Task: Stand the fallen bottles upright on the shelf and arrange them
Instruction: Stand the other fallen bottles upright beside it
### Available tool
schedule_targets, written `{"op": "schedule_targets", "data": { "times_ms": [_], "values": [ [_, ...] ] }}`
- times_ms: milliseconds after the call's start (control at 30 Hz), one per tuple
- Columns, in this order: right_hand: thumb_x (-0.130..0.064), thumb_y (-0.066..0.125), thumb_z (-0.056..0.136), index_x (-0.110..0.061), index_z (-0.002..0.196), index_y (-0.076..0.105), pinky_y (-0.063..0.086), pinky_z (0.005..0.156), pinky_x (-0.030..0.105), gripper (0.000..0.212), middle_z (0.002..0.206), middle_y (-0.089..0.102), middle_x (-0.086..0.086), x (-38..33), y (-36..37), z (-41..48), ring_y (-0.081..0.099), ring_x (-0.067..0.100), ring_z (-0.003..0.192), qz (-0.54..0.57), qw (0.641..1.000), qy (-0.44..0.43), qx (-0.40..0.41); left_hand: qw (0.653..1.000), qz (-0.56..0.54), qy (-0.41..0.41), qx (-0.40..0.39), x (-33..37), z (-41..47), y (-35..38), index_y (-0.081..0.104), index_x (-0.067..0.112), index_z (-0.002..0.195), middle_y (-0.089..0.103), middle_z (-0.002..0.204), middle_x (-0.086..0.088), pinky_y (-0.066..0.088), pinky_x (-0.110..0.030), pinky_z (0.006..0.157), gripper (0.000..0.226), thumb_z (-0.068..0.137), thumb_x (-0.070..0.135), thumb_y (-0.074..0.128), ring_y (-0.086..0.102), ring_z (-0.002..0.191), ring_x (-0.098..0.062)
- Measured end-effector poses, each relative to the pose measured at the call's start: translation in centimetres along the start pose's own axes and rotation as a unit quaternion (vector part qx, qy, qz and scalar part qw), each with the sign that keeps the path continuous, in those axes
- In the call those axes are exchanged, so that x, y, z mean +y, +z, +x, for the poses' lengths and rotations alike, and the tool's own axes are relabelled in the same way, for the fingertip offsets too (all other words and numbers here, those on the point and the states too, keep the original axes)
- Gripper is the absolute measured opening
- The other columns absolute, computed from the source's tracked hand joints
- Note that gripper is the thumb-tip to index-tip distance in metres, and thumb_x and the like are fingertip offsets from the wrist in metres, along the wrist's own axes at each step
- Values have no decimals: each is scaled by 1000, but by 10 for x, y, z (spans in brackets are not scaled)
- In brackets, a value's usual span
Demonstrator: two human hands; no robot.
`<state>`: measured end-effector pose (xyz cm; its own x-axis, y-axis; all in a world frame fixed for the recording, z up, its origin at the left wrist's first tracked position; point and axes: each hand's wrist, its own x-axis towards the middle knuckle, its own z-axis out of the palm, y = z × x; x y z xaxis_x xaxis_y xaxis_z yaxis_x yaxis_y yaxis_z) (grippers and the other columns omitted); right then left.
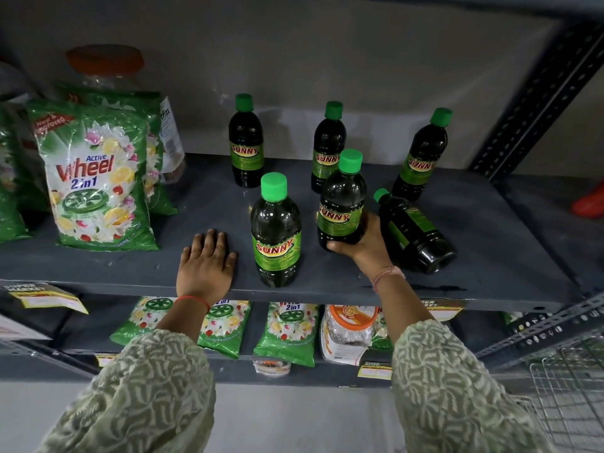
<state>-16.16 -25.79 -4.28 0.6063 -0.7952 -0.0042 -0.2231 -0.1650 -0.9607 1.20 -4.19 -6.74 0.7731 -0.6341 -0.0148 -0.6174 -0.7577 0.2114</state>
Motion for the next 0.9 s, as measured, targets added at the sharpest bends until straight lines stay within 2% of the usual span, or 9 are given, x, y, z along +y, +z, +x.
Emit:
{"op": "schedule_targets", "data": {
  "times_ms": [67,200,400,500,533,700,767,833,900],
  "values": [
    [-12,87,50,-6,116,43,44,94,36,80,121,55,15,0,11,1,52,24,110,-15,999,-6,39,1000,-1,0,1,0,0,0,12,16,146,11,158,-5,10,-41,119,56,95,39,23,6,146,-26],
    [-9,80,63,-4,109,53,43,85,30,53,111,62,14,-4,11,-13,56,20,98,-37,998,-12,41,1000,4,5,6,0,-1,0,16,14,145,15,157,-7,13,-43,118,56,95,37,25,10,145,-28],
    [-15,79,67,-10,107,55,43,80,21,47,100,62,2,4,6,-64,57,14,94,-67,996,-54,10,1000,-5,16,-16,2,-4,-3,12,11,145,10,157,-10,9,-43,118,56,96,35,24,6,145,-29],
    [-13,77,68,-8,110,55,39,73,2,48,97,59,-2,5,4,-76,55,11,92,-63,996,-69,13,999,-10,39,-14,4,-9,-2,15,8,144,12,157,-11,9,-42,118,55,96,31,27,8,145,-29],
    [-12,77,68,-8,110,54,38,71,1,48,97,59,-2,3,4,-79,55,11,92,-65,995,-70,11,999,-13,42,-15,4,-10,-2,15,8,144,12,157,-11,9,-41,118,54,96,31,27,7,145,-28],
    [-14,76,70,-10,116,52,46,89,28,52,105,60,2,-2,1,-82,57,16,101,-74,996,-52,-17,998,-28,48,-16,5,-13,-1,15,12,145,10,158,-7,8,-40,119,53,97,30,26,7,146,-27],
    [-17,78,68,-12,126,45,43,100,33,67,115,58,0,-4,-4,-89,53,15,112,-55,997,-34,-38,998,-33,40,-22,7,-12,-2,14,13,145,10,158,-6,7,-40,119,53,97,30,26,6,146,-26],
    [-31,78,68,-15,142,22,28,112,34,95,143,40,3,-11,-19,-95,34,13,133,-21,999,-24,-15,999,-38,26,-24,9,-12,-1,12,14,145,8,158,-5,6,-39,119,53,97,31,24,5,146,-25],
    [-50,69,71,-17,146,10,14,116,38,101,156,14,5,-24,-46,-80,13,18,142,-117,990,-66,52,999,-43,11,-18,12,-11,0,11,14,146,8,158,-4,6,-39,119,54,97,33,23,4,146,-24]
  ]
}}
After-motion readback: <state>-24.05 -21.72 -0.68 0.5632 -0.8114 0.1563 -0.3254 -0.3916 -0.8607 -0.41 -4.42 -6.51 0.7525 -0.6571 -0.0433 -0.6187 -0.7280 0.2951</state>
